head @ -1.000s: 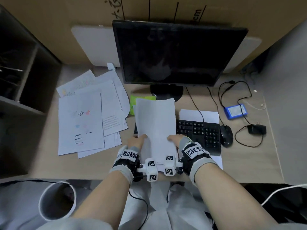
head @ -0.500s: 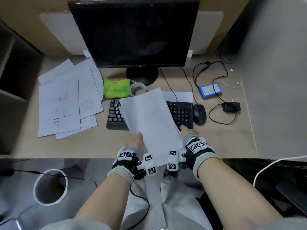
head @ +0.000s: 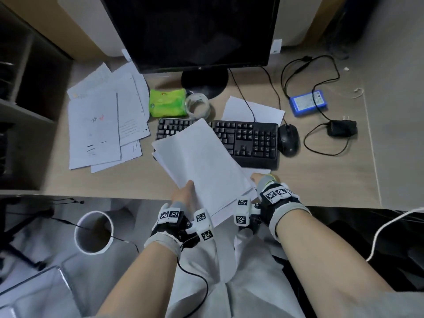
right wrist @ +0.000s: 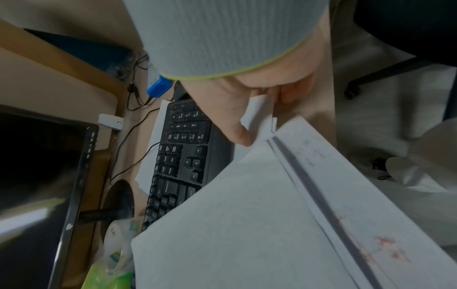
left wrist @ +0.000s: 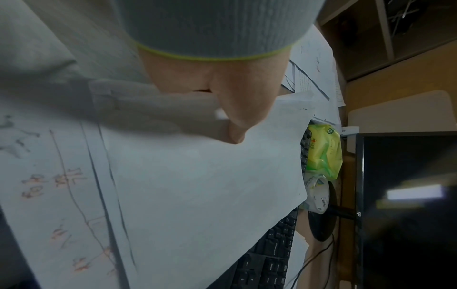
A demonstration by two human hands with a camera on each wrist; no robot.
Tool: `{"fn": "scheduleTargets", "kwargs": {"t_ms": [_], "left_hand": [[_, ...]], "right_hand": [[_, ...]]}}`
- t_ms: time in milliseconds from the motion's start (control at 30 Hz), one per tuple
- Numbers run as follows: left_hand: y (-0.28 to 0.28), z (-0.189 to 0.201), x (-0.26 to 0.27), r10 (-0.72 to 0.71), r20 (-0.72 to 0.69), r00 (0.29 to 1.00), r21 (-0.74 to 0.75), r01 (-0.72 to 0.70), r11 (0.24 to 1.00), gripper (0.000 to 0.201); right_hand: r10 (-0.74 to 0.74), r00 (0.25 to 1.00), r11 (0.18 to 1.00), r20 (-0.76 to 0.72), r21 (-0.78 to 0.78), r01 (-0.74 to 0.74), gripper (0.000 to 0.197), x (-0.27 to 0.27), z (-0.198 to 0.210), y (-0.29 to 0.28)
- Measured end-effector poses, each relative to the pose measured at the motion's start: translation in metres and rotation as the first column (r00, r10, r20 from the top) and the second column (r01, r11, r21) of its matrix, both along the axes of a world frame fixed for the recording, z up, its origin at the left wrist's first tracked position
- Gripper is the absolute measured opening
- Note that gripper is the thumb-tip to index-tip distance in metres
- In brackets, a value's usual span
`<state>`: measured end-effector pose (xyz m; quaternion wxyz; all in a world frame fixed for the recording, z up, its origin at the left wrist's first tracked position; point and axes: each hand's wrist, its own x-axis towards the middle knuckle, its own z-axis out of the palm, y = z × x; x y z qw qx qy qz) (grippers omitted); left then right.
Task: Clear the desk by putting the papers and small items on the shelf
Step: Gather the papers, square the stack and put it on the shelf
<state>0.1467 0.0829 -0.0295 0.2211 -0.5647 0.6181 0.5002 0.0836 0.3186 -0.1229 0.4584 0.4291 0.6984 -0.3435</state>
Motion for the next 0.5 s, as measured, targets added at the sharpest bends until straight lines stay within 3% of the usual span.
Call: {"fn": "scheduleTargets", "kwargs": {"t_ms": [67, 133, 233, 267, 333, 367, 400, 467, 500], "left_hand": [[-0.003, -0.005, 0.000, -0.004, 0.006, 1.000, -0.001, 0.004, 1.000, 0.060], [-0.007, -0.009, 0.000, -0.036, 0.015, 0.999, 0.015, 0.035, 0.999, 0.063], [-0.013, -0.009, -0.004, -0.067, 0.026, 0.997, 0.005, 0.067, 0.998, 0.063], [-0.016, -0.009, -0.007, -0.080, 0.022, 0.997, -0.001, 0.080, 0.997, 0.061], [-0.018, -0.009, -0.013, -0.098, 0.012, 0.995, -0.034, 0.098, 0.995, 0.056], [-0.017, -0.009, -0.016, -0.108, 0.016, 0.994, -0.045, 0.108, 0.993, 0.054], [-0.014, -0.006, -0.019, -0.123, 0.028, 0.992, -0.042, 0.124, 0.991, 0.053], [-0.006, -0.004, -0.026, -0.160, 0.040, 0.986, -0.043, 0.162, 0.986, 0.048], [-0.001, -0.003, -0.028, -0.185, 0.051, 0.982, -0.052, 0.187, 0.981, 0.045]], "right_hand": [[-0.126, 0.984, 0.990, -0.129, -0.080, 0.117, 0.052, 0.004, 0.033, -0.010], [-0.137, 0.977, 0.987, -0.162, -0.107, 0.120, 0.055, 0.009, 0.046, -0.016], [-0.020, 0.996, 0.999, -0.084, -0.037, 0.017, 0.068, 0.005, 0.033, -0.017], [0.065, 0.992, 0.996, -0.109, 0.072, -0.057, 0.071, 0.003, 0.024, -0.016], [0.102, 0.987, 0.990, -0.123, 0.112, -0.088, 0.074, 0.002, 0.045, -0.020], [0.223, 0.969, 0.971, -0.108, 0.109, -0.211, 0.086, 0.002, 0.054, -0.020], [0.228, 0.967, 0.968, -0.115, 0.134, -0.213, 0.097, -0.001, 0.058, -0.016], [0.334, 0.936, 0.940, -0.108, 0.116, -0.322, 0.081, -0.002, 0.070, -0.007], [0.296, 0.950, 0.945, -0.098, 0.175, -0.276, 0.066, -0.009, 0.077, -0.006]]}}
